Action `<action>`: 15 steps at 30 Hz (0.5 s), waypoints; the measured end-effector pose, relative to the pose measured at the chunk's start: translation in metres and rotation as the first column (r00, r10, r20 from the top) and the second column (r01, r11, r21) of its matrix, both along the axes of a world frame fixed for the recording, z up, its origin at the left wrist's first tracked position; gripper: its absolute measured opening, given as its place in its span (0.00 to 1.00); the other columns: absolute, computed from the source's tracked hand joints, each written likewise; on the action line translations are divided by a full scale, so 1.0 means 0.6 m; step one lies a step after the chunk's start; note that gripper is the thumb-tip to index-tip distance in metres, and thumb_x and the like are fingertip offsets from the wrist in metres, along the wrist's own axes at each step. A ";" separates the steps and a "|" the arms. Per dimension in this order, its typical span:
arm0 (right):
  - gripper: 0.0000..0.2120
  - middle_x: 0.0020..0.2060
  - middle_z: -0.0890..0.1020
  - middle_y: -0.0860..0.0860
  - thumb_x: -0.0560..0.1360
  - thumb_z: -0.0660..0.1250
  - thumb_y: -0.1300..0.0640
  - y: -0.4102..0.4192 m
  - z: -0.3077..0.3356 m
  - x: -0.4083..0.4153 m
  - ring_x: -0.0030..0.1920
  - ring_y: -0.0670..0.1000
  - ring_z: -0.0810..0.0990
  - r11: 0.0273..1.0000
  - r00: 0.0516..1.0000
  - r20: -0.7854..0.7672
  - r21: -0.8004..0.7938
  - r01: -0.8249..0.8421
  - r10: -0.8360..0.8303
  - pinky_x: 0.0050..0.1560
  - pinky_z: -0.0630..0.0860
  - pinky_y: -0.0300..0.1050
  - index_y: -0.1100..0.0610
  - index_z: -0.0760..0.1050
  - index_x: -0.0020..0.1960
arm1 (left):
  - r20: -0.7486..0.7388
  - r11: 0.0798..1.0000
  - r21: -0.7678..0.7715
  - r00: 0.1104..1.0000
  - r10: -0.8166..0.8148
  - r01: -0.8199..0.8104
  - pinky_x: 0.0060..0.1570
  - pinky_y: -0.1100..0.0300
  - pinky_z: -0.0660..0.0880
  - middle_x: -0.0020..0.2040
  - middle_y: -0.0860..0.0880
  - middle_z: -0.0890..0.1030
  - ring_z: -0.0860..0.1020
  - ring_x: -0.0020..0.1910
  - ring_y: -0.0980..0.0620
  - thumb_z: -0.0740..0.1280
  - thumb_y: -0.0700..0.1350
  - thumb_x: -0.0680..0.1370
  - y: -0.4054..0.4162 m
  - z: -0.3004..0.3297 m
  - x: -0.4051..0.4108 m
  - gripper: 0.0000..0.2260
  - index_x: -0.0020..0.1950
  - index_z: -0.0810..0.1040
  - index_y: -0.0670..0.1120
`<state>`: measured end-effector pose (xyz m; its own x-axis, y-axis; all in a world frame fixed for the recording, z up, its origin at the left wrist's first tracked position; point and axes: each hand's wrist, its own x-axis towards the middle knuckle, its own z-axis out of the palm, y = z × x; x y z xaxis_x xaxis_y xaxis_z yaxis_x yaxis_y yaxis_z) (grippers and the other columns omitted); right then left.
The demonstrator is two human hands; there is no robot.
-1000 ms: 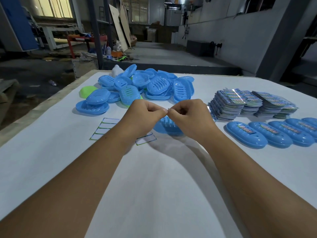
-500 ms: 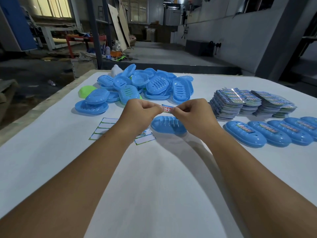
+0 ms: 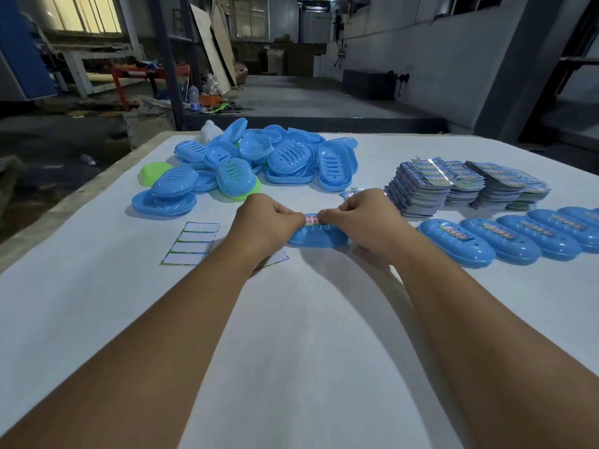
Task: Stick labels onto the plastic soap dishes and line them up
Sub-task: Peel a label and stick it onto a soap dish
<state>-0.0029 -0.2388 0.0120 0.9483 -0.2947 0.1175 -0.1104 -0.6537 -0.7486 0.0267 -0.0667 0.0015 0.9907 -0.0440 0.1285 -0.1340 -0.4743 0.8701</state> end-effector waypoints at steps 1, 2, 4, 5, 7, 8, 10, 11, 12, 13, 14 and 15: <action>0.19 0.25 0.73 0.50 0.69 0.76 0.46 0.001 -0.001 0.002 0.26 0.49 0.67 1.000 1.000 0.005 -0.010 0.009 -0.009 0.32 0.66 0.44 0.63 0.81 0.36 | -0.006 1.000 0.019 1.000 0.003 -0.003 0.36 0.57 0.74 0.25 0.52 0.79 0.75 0.29 0.49 0.74 0.49 0.69 -0.001 0.000 0.001 0.08 0.36 0.86 0.46; 0.19 0.25 0.74 0.50 0.68 0.76 0.46 0.002 -0.002 0.003 0.27 0.49 0.68 1.000 1.000 0.011 -0.016 0.014 -0.014 0.33 0.67 0.44 0.63 0.81 0.37 | -0.012 0.999 0.032 1.000 0.003 -0.002 0.35 0.57 0.72 0.24 0.51 0.77 0.72 0.28 0.48 0.73 0.49 0.69 -0.002 -0.001 0.001 0.09 0.36 0.85 0.44; 0.18 0.26 0.75 0.51 0.68 0.76 0.47 0.003 -0.005 0.005 0.29 0.50 0.69 0.999 1.000 0.015 -0.025 0.023 -0.022 0.33 0.68 0.45 0.63 0.81 0.37 | -0.017 0.998 0.056 1.000 0.004 -0.003 0.33 0.56 0.70 0.24 0.49 0.73 0.69 0.29 0.46 0.73 0.49 0.68 -0.004 -0.001 0.002 0.11 0.36 0.84 0.41; 0.18 0.27 0.75 0.51 0.68 0.76 0.47 0.003 -0.006 0.006 0.29 0.50 0.70 0.999 1.000 0.016 -0.033 0.026 -0.025 0.33 0.68 0.45 0.63 0.81 0.37 | -0.017 0.998 0.070 1.000 0.010 -0.009 0.33 0.57 0.69 0.24 0.49 0.73 0.69 0.29 0.46 0.73 0.49 0.68 -0.004 -0.001 0.002 0.11 0.35 0.84 0.42; 0.19 0.28 0.75 0.52 0.68 0.75 0.47 0.002 -0.008 0.007 0.30 0.50 0.70 0.999 0.999 0.015 -0.045 0.029 -0.028 0.33 0.67 0.45 0.64 0.81 0.37 | -0.010 0.995 0.096 1.000 0.021 -0.019 0.33 0.58 0.69 0.24 0.50 0.73 0.69 0.29 0.47 0.73 0.49 0.68 -0.005 0.000 0.003 0.10 0.35 0.85 0.42; 0.18 0.28 0.75 0.52 0.68 0.75 0.47 0.002 -0.008 0.007 0.30 0.50 0.70 0.998 0.999 0.015 -0.048 0.031 -0.030 0.33 0.67 0.45 0.63 0.81 0.37 | -0.008 0.994 0.108 1.000 0.025 -0.024 0.32 0.60 0.68 0.23 0.50 0.73 0.69 0.28 0.47 0.73 0.50 0.69 -0.006 0.001 0.002 0.10 0.35 0.85 0.42; 0.18 0.27 0.75 0.52 0.67 0.76 0.47 0.002 -0.008 0.008 0.29 0.49 0.70 0.998 0.999 0.019 -0.052 0.036 -0.035 0.32 0.67 0.44 0.63 0.81 0.36 | -0.003 0.991 0.131 0.999 0.032 -0.032 0.30 0.60 0.66 0.21 0.52 0.72 0.70 0.27 0.48 0.73 0.50 0.69 -0.006 0.002 0.001 0.10 0.35 0.85 0.43; 0.17 0.27 0.75 0.52 0.67 0.76 0.47 0.002 -0.008 0.009 0.30 0.50 0.70 0.998 0.999 0.022 -0.055 0.038 -0.037 0.32 0.67 0.44 0.62 0.81 0.35 | 0.001 0.989 0.141 0.999 0.035 -0.035 0.30 0.60 0.66 0.21 0.52 0.73 0.70 0.27 0.48 0.73 0.50 0.70 -0.006 0.002 0.001 0.10 0.35 0.85 0.43; 0.17 0.27 0.75 0.52 0.67 0.76 0.47 0.002 -0.008 0.009 0.30 0.50 0.70 0.998 0.999 0.025 -0.059 0.038 -0.037 0.32 0.67 0.44 0.62 0.81 0.35 | 0.007 0.988 0.150 0.999 0.037 -0.038 0.30 0.60 0.66 0.21 0.52 0.73 0.70 0.28 0.49 0.73 0.50 0.70 -0.006 0.003 0.000 0.10 0.35 0.85 0.43; 0.17 0.27 0.76 0.52 0.67 0.76 0.47 0.003 -0.008 0.009 0.30 0.50 0.70 0.997 0.999 0.027 -0.067 0.038 -0.036 0.33 0.68 0.44 0.62 0.81 0.35 | 0.013 0.987 0.157 0.999 0.038 -0.040 0.30 0.60 0.66 0.21 0.52 0.73 0.71 0.28 0.49 0.73 0.50 0.70 -0.006 0.003 -0.001 0.10 0.34 0.84 0.44; 0.17 0.28 0.76 0.53 0.67 0.76 0.47 0.003 -0.008 0.009 0.31 0.50 0.71 0.996 0.999 0.028 -0.078 0.035 -0.033 0.33 0.68 0.45 0.62 0.82 0.35 | 0.020 0.986 0.163 0.999 0.039 -0.042 0.31 0.60 0.67 0.22 0.52 0.74 0.72 0.28 0.49 0.73 0.50 0.70 -0.007 0.003 -0.002 0.10 0.34 0.84 0.44; 0.16 0.28 0.77 0.54 0.68 0.76 0.47 0.003 -0.008 0.009 0.31 0.50 0.71 0.995 0.999 0.029 -0.091 0.032 -0.029 0.33 0.69 0.45 0.61 0.82 0.35 | 0.026 0.984 0.171 0.999 0.040 -0.044 0.31 0.59 0.68 0.23 0.52 0.75 0.73 0.29 0.49 0.73 0.50 0.70 -0.008 0.003 -0.002 0.10 0.34 0.84 0.44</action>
<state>0.0023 -0.2369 0.0070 0.9351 -0.3106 0.1708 -0.1119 -0.7159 -0.6892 0.0252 -0.0712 0.0033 0.9891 -0.0258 0.1450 -0.1295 -0.6217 0.7725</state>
